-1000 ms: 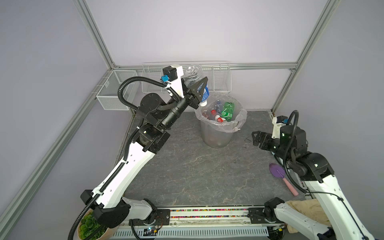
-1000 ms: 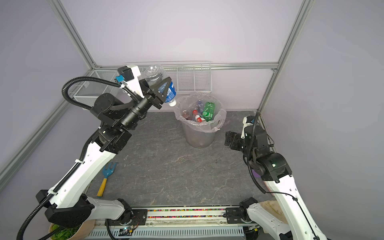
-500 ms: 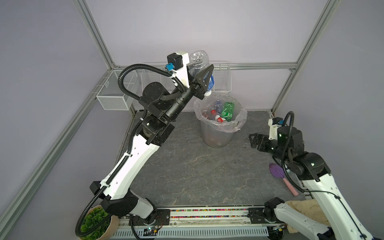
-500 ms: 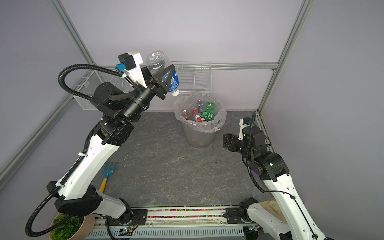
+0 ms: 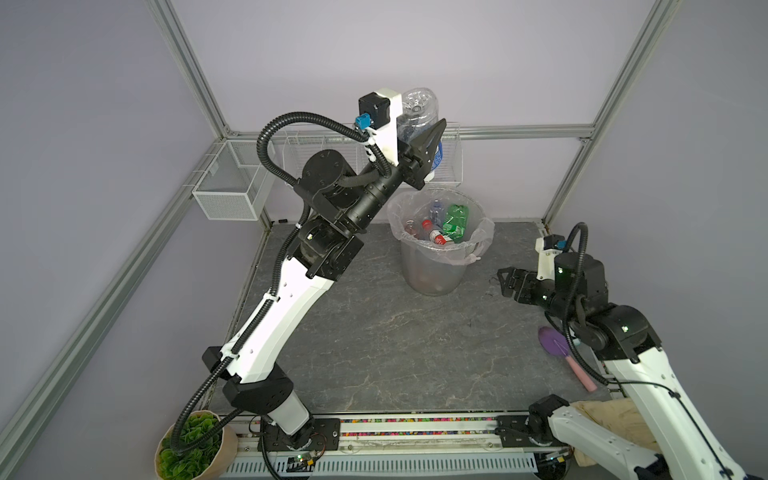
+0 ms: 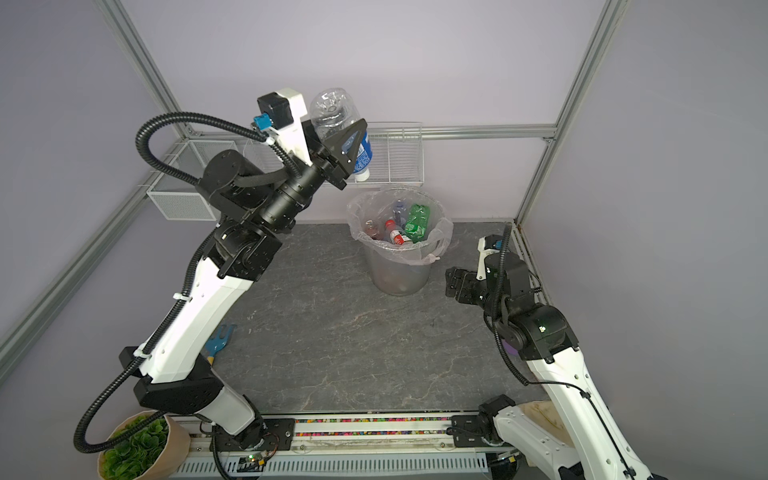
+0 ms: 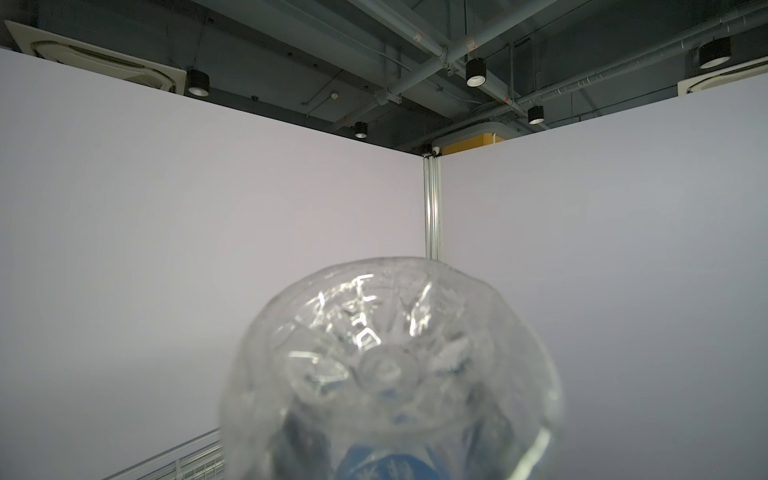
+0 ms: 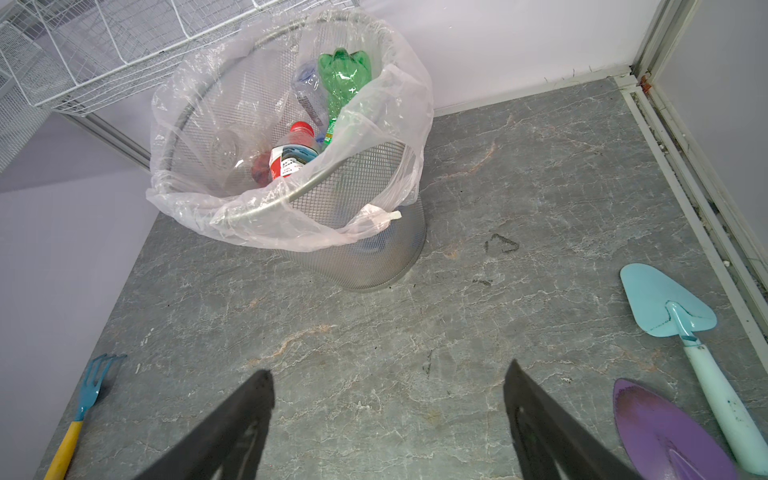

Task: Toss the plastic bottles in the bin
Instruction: 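Open the left gripper above the bin to drop the blue-label bottle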

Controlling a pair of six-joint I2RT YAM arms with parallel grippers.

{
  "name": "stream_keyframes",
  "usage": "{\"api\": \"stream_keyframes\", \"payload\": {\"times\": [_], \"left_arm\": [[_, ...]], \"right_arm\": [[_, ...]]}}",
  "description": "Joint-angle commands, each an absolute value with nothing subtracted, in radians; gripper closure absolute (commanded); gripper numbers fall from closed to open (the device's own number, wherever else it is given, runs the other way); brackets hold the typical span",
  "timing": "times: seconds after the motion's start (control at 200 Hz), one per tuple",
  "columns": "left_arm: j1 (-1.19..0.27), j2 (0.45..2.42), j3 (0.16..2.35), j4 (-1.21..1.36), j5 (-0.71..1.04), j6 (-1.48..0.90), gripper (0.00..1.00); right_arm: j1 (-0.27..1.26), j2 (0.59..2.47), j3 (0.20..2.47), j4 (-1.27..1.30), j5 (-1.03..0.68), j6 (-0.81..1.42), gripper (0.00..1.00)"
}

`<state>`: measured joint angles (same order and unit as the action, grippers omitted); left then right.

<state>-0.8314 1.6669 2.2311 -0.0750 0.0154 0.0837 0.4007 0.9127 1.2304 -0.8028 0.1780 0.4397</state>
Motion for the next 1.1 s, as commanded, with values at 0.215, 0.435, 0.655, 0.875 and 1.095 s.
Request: {"api": "stream_keyframes", "payload": {"times": [0.215,0.435,0.655,0.875,1.095], "left_arm": [[-0.749,1.886,1.993,-0.061,-0.105,-0.023,1.0],[-0.745,1.828,2.01,-0.146,-0.203,0.019,0.01],[-0.782,1.664,1.986,-0.084,-0.193,0.061,0.01],[-0.802,1.583,1.885,-0.031,-0.208,0.059,0.01],[-0.802,1.545,1.841,-0.017,-0.209,0.043,0.01]], "right_arm": [[0.396,0.893,1.228,-0.793,0.157,0.404,0.11],[0.396,0.845,1.211,-0.795,0.201,0.368,0.11],[0.396,0.88,1.209,-0.76,0.148,0.397,0.11],[0.396,0.869,1.205,-0.767,0.148,0.401,0.11],[0.395,0.854,1.203,-0.782,0.157,0.404,0.11]]}}
